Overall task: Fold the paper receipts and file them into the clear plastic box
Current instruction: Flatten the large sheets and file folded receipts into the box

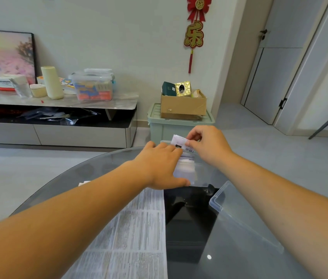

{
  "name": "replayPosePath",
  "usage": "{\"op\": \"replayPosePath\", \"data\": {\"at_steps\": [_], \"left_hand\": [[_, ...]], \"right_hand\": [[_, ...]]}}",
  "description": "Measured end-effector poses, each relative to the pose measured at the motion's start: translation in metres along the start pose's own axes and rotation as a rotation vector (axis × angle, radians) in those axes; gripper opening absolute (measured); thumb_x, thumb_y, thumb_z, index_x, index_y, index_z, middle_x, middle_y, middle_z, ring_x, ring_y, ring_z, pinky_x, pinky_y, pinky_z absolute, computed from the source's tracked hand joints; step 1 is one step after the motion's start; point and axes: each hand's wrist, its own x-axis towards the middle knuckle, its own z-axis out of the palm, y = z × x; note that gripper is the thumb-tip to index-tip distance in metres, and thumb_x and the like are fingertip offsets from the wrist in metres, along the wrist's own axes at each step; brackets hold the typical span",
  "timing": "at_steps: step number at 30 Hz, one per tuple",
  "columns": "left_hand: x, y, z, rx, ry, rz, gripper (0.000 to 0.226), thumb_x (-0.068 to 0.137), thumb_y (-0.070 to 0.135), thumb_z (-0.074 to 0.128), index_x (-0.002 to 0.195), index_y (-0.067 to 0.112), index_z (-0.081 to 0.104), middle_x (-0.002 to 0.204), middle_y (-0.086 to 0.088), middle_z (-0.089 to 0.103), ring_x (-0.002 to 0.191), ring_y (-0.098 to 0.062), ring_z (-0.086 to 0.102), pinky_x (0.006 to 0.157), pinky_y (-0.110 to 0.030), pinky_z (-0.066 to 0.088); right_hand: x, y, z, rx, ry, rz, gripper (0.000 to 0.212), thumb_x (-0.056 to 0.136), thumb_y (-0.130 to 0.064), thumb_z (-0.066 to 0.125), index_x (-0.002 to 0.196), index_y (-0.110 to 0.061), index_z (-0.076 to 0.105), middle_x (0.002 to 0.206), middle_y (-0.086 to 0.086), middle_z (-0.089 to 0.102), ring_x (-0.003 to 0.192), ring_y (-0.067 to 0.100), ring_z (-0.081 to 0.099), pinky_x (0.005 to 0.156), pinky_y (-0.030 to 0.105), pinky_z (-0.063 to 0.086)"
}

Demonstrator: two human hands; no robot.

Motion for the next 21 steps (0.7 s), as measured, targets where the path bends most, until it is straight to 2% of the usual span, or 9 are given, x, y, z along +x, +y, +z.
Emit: {"op": "replayPosePath", "data": {"at_steps": [2, 6, 10, 12, 16, 21], "left_hand": [[0.004, 0.001, 0.001, 0.002, -0.010, -0.006, 0.082, 0.083, 0.080, 0.045, 0.140, 0.022, 0.041, 0.142, 0.001, 0.049, 0.127, -0.022, 0.045, 0.108, -0.045, 0.034], [0.007, 0.002, 0.001, 0.008, -0.020, -0.007, 0.078, 0.082, 0.079, 0.048, 0.136, 0.023, 0.042, 0.137, 0.001, 0.051, 0.124, -0.021, 0.045, 0.109, -0.045, 0.028], [0.011, 0.002, -0.004, 0.031, -0.077, 0.022, 0.077, 0.083, 0.077, 0.050, 0.137, 0.023, 0.040, 0.137, 0.002, 0.051, 0.125, -0.021, 0.048, 0.118, -0.053, 0.011], [0.013, 0.003, -0.006, 0.047, -0.110, 0.044, 0.079, 0.084, 0.077, 0.048, 0.141, 0.023, 0.038, 0.140, -0.001, 0.048, 0.128, -0.023, 0.047, 0.120, -0.055, 0.004], [0.014, 0.005, -0.006, 0.040, -0.121, 0.047, 0.078, 0.084, 0.076, 0.049, 0.139, 0.022, 0.038, 0.138, -0.007, 0.045, 0.125, -0.025, 0.045, 0.119, -0.050, 0.014], [0.016, 0.006, -0.004, 0.006, -0.141, 0.027, 0.069, 0.084, 0.074, 0.051, 0.129, 0.022, 0.041, 0.122, 0.001, 0.056, 0.111, -0.021, 0.054, 0.116, -0.052, 0.013]], "right_hand": [[-0.001, 0.000, 0.002, -0.007, 0.010, -0.017, 0.019, 0.085, -0.021, 0.077, 0.075, -0.029, 0.065, 0.077, -0.010, 0.066, 0.075, 0.011, 0.061, 0.070, 0.030, 0.051], [-0.002, -0.001, 0.003, -0.011, 0.007, -0.024, 0.020, 0.087, -0.020, 0.076, 0.074, -0.029, 0.064, 0.080, -0.008, 0.067, 0.075, 0.012, 0.061, 0.069, 0.030, 0.051], [-0.002, -0.002, 0.003, -0.053, -0.011, -0.036, 0.023, 0.087, -0.018, 0.075, 0.071, -0.031, 0.064, 0.077, -0.011, 0.060, 0.070, 0.008, 0.055, 0.060, 0.024, 0.042], [-0.001, -0.003, 0.003, -0.072, -0.019, -0.033, 0.018, 0.087, -0.020, 0.075, 0.074, -0.028, 0.066, 0.076, -0.011, 0.055, 0.068, 0.008, 0.052, 0.057, 0.023, 0.038], [0.001, 0.000, 0.005, -0.081, -0.020, -0.019, 0.017, 0.087, -0.023, 0.076, 0.075, -0.030, 0.066, 0.071, -0.009, 0.057, 0.066, 0.009, 0.052, 0.058, 0.025, 0.039], [0.001, 0.002, 0.007, -0.083, -0.017, -0.026, 0.019, 0.086, -0.025, 0.076, 0.073, -0.031, 0.064, 0.071, -0.009, 0.058, 0.066, 0.009, 0.053, 0.059, 0.026, 0.040]]}}
